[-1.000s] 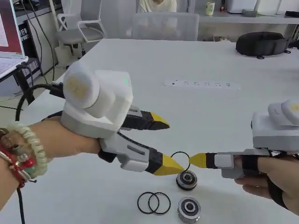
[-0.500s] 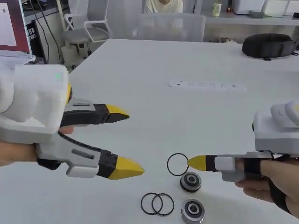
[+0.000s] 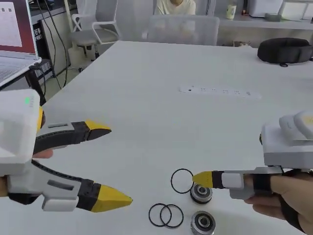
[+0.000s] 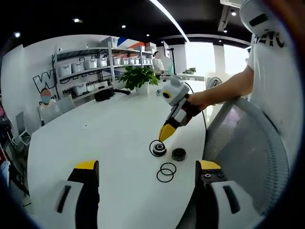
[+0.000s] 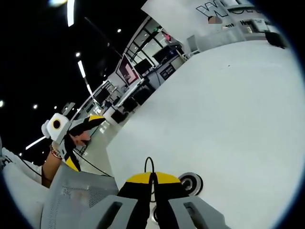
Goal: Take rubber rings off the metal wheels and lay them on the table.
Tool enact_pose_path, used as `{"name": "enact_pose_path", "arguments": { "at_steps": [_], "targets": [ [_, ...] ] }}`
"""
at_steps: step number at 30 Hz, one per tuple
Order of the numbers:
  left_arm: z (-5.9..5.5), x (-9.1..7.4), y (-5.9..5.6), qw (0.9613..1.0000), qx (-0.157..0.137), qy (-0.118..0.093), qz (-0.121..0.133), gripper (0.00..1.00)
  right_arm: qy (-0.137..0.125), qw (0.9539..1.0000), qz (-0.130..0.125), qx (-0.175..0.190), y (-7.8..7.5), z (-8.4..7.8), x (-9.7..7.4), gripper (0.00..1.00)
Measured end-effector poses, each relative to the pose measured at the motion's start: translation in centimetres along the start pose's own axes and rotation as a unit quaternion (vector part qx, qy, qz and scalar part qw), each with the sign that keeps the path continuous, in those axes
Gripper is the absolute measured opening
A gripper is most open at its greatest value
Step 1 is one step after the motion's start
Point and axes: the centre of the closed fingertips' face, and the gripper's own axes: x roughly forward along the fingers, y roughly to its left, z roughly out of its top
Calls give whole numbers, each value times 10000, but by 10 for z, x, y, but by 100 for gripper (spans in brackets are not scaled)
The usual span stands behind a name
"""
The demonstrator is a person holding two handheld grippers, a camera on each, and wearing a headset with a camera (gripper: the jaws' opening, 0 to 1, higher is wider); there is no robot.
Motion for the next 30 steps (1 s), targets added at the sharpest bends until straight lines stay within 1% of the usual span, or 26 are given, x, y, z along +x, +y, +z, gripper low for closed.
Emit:
{"name": "enact_pose_path", "arguments": {
  "at_steps": [2,5,6,9,11,13,15,17,22,25,27,30],
  "targets": [
    [-3,0,-4,9998,-165,-62,-17,83,36,10000,40,-5,2,-2,1,0],
    [-8,1,-13,9996,-262,-83,-120,87,86,9999,96,-6,4,-4,3,0],
    [-10,1,-14,9995,-274,-88,-127,88,107,9999,114,-8,4,-5,4,0],
    [-15,1,-18,9989,-429,-120,-147,91,178,9997,159,-10,6,-8,6,0],
    [-19,2,-19,9987,-491,-95,-126,92,232,9995,195,-7,8,-11,8,0],
    [-24,3,-20,9988,-493,-25,-61,94,290,9993,225,-14,8,-14,10,0],
    [-30,4,-23,9986,-523,49,-81,96,345,9991,257,-13,8,-17,12,0],
    [-33,6,-26,9982,-579,78,-124,96,395,9988,278,-22,10,-19,14,0],
    [-36,9,-36,9977,-640,108,-219,99,586,9977,322,-60,14,-29,20,0],
    [-37,10,-39,9976,-630,119,-252,99,699,9970,332,-81,15,-35,24,0],
    [-37,10,-41,9974,-662,112,-278,99,793,9962,338,-112,16,-40,26,0],
    [-40,11,-43,9968,-729,115,-303,99,857,9957,293,-170,16,-44,28,0]
  ]
}}
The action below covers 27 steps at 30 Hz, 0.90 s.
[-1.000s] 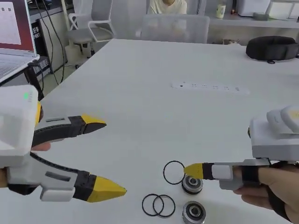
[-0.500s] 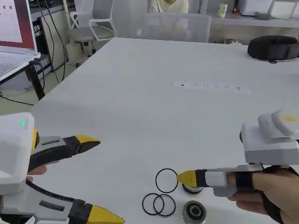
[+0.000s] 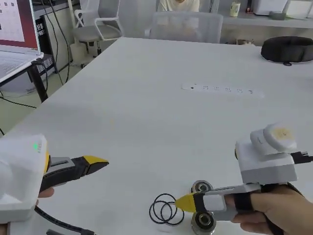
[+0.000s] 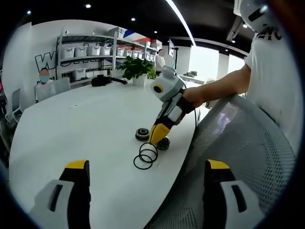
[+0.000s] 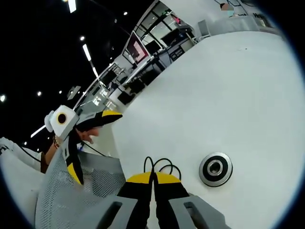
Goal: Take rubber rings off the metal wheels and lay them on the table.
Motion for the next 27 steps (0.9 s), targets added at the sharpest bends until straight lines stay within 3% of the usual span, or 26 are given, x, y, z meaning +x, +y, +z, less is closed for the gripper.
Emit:
{"name": "enact_pose_path", "arguments": {
  "at_steps": [4,12,20,27],
  "targets": [
    [-6,2,-4,9999,-63,67,-43,99,28,9999,-104,-18,-4,-2,1,0],
    [-9,2,-1,9999,-117,119,10,99,28,9996,-229,134,-12,-5,7,0],
    [-10,2,-1,9998,-116,151,20,99,186,9993,-323,-5,-14,-10,10,0],
    [-10,3,-2,9998,-129,152,4,99,171,9988,-426,-149,-16,-8,10,0]
  ]
}}
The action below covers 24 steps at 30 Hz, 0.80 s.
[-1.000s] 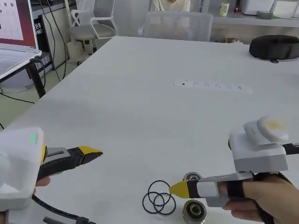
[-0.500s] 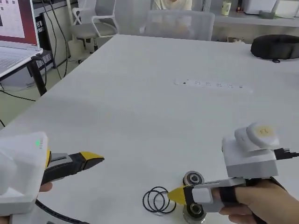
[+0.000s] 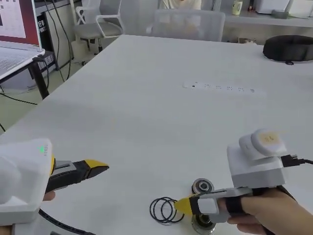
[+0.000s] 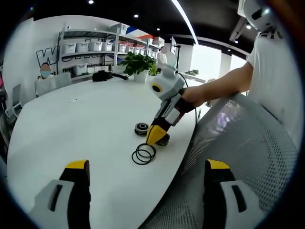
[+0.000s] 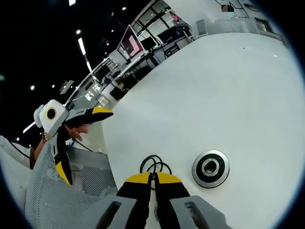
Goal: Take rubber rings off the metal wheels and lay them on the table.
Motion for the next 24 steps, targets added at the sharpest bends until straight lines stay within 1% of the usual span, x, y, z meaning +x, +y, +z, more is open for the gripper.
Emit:
{"name": "enact_pose_path", "arguments": {
  "at_steps": [2,3,8,14,20,24],
  "targets": [
    [-1,0,0,10000,14,20,1,99,27,9996,-151,-247,-3,1,0,1],
    [-1,0,0,10000,17,22,1,99,91,9989,-201,-404,-3,-1,0,2],
    [-1,0,0,10000,9,38,5,99,192,9974,-216,-657,1,-3,3,5],
    [-2,0,1,10000,20,63,11,99,316,9944,-361,-942,-3,-4,0,8],
    [-4,0,1,9999,47,118,14,99,361,9927,-394,-1081,-3,-4,-2,9],
    [-3,-1,1,9999,66,134,16,99,246,9927,-387,-1116,-2,3,-7,9]
  ]
}}
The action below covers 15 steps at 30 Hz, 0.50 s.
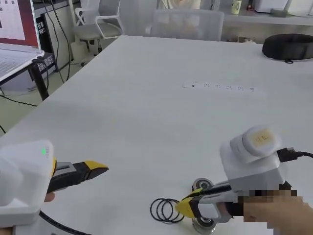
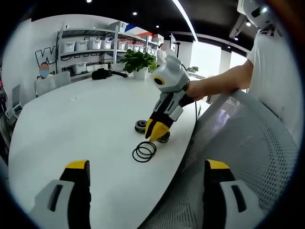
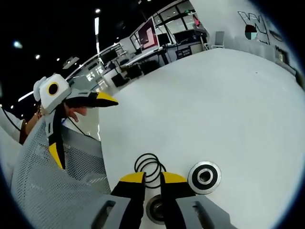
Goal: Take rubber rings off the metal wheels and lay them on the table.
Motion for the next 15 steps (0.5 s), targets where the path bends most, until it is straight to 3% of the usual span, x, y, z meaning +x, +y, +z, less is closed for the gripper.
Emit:
{"name": "enact_pose_path", "arguments": {
  "at_steps": [9,15],
  "targets": [
    [2,-2,0,10000,67,42,-35,98,-411,9991,-106,59,-11,19,-16,11],
    [17,-8,8,9998,104,-131,52,97,-644,9976,-191,142,-18,28,-26,11]
  ]
}}
